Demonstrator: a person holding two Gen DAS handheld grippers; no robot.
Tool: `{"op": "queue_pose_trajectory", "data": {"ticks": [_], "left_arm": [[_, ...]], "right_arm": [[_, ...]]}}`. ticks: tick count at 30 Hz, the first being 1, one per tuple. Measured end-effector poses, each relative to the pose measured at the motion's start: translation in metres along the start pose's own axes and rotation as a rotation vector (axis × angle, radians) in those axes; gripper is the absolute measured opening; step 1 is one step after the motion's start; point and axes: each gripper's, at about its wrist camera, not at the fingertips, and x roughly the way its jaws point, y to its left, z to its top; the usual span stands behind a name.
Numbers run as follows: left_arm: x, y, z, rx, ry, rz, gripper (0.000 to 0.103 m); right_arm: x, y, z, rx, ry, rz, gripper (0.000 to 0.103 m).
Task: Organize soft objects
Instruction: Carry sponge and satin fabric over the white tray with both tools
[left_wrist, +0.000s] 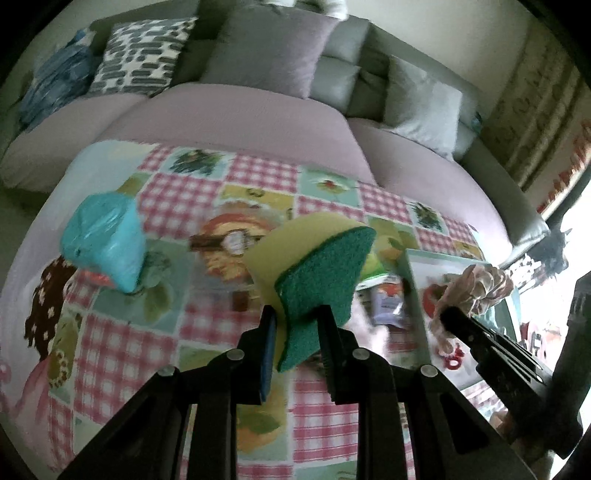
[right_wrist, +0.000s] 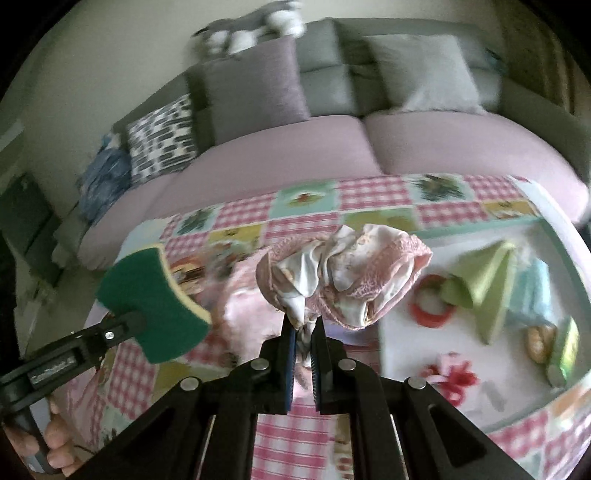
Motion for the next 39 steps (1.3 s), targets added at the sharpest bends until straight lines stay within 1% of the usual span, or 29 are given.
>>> {"op": "queue_pose_trajectory", "data": {"ticks": [4,7,11,18,21,24,27,33,39], "left_arm": [[0.004,-0.032,0.007,0.069,0.009,-0.008,0.023],[0.008,-0.056,0.011,0.116,0.025,-0.034,0.023],[0.017,-0.091,0.014,0.183,0.045,-0.049,0.023],[0.035,-0.151,0.016,0.293,0.077,-0.096,0.024],[0.049,-0.175,0.015,0.323,0.106,-0.13,0.023],[0.068,-0.196,0.012,0.356,0.139,-0.136,0.024],[0.084,-0.208,0.007,0.372,0.168,-0.133,0.024],[0.115,-0.222,0.007,0.357,0.216,-0.157,0.024],[0.129,-0.228,0.017,0.344,0.197,-0.163,0.024]], "right_arm": [[-0.013,-0.038,0.004,0.071,-0.025,-0.06,0.008],[-0.023,-0.065,0.005,0.133,-0.043,-0.095,0.008],[-0.033,-0.099,0.003,0.199,-0.059,-0.185,0.008],[-0.042,-0.142,0.0,0.298,-0.073,-0.242,0.008],[-0.044,-0.155,0.001,0.318,-0.077,-0.262,0.008],[-0.043,-0.166,-0.001,0.344,-0.079,-0.267,0.008],[-0.038,-0.175,0.002,0.365,-0.076,-0.278,0.008],[-0.028,-0.188,0.009,0.372,-0.063,-0.285,0.008],[-0.017,-0.186,0.015,0.35,-0.054,-0.284,0.008]]}}
